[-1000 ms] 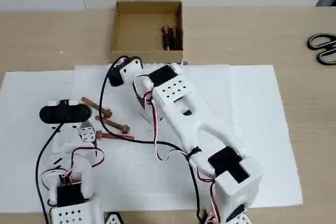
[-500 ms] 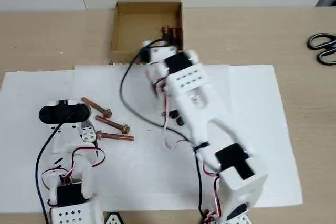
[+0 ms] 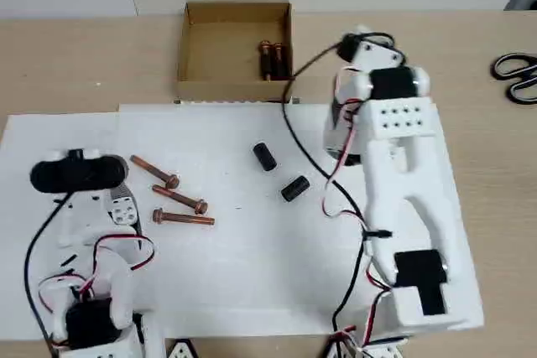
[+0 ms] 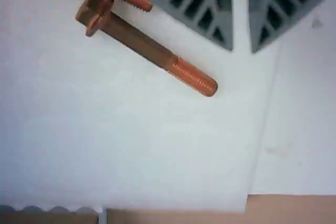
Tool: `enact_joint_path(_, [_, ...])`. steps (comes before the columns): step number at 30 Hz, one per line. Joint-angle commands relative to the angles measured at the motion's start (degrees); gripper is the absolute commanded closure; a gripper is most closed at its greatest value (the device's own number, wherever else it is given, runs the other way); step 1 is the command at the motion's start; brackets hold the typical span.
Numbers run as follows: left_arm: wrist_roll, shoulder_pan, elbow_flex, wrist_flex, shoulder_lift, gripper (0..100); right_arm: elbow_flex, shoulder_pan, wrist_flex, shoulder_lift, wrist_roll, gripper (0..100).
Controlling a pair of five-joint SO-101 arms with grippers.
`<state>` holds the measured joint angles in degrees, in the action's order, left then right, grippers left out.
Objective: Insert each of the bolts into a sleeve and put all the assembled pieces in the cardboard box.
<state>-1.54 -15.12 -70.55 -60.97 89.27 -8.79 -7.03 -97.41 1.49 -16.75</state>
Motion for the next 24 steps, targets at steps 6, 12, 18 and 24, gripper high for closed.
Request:
enact_joint_path(6, [-0.3,-0.1,24.7,-6.3,-27.6,98,9.7,8.8,-0.5,-12.0,-0.7,99.5])
enact_joint_path(12, [-0.4,-0.1,39.3,-11.9,-43.3,98,15.6,13.4,-0.4,-16.2,-0.5,99.5])
enact_joint_path(18, [-6.7,0.5,49.5,-16.8,-55.1,98,19.1,18.2,1.5,-18.6,-0.4,99.5])
enact_joint_path(24, [-21.4,4.2,52.7,-21.3,-61.7,99,22.2,19.3,3.2,-20.8,-0.4,99.5])
